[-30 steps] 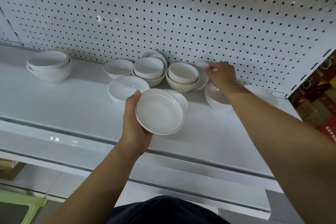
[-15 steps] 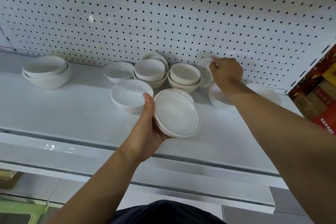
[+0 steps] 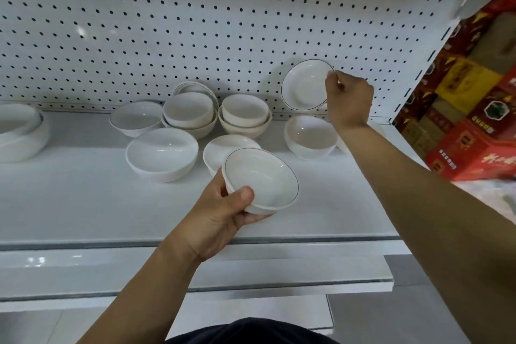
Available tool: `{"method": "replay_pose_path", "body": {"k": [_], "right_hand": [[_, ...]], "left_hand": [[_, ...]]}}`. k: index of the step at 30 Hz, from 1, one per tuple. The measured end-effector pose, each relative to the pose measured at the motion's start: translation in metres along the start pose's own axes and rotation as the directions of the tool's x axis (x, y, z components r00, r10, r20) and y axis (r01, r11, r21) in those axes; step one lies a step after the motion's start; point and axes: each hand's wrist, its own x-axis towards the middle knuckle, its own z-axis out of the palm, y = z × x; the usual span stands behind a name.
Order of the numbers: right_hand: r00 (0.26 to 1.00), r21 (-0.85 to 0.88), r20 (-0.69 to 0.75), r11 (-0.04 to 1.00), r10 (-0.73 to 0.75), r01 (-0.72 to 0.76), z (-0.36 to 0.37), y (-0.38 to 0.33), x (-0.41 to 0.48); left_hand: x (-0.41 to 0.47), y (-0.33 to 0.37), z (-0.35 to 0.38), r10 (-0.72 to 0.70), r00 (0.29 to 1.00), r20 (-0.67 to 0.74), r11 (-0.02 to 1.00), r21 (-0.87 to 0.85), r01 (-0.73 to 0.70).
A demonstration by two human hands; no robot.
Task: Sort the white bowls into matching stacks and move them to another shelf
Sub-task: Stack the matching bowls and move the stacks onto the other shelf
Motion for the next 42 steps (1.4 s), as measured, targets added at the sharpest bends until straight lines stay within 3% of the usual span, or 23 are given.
{"method": "replay_pose_path", "body": {"k": [3,6,11,17,31,34,38,42], "right_hand": [[0.993,0.148,0.009,0.981,0.122,-0.122,-0.028,0.0,-0.013],[0.968,0.359,0.046,0.9,0.247,-0.247,-0.057,0.0,-0.036],[0.894,0.475,0.126,0.765,0.431,-0.436,-0.095,-0.006,-0.083],[0.777,0.533,0.205,0.598,0.595,-0.598,-0.115,0.0,-0.128],[0.662,0.574,0.235,0.448,0.712,-0.685,-0.114,0.012,-0.149],[0.675,0.555,0.237,0.472,0.699,-0.685,-0.112,0.013,-0.149],[0.736,0.443,0.191,0.612,0.649,-0.655,-0.106,0.017,-0.15],[0.796,0.33,0.182,0.727,0.577,-0.603,-0.102,0.016,-0.148]], "left_hand": [[0.008,-0.008,0.01,-0.012,0.999,-0.035,0.989,0.144,0.017],[0.016,-0.018,0.02,0.029,0.998,-0.061,0.956,0.292,-0.01],[0.025,-0.027,0.038,0.053,0.998,-0.024,0.866,0.499,-0.034],[0.037,-0.043,0.055,0.151,0.987,-0.048,0.813,0.575,-0.096],[0.057,-0.055,0.036,0.174,0.985,-0.011,0.562,0.822,-0.09],[0.055,-0.054,0.032,0.175,0.984,-0.028,0.559,0.826,-0.076],[0.051,-0.052,0.035,0.15,0.985,-0.089,0.602,0.798,-0.02],[0.051,-0.052,0.032,0.128,0.99,-0.063,0.605,0.796,-0.028]]}}
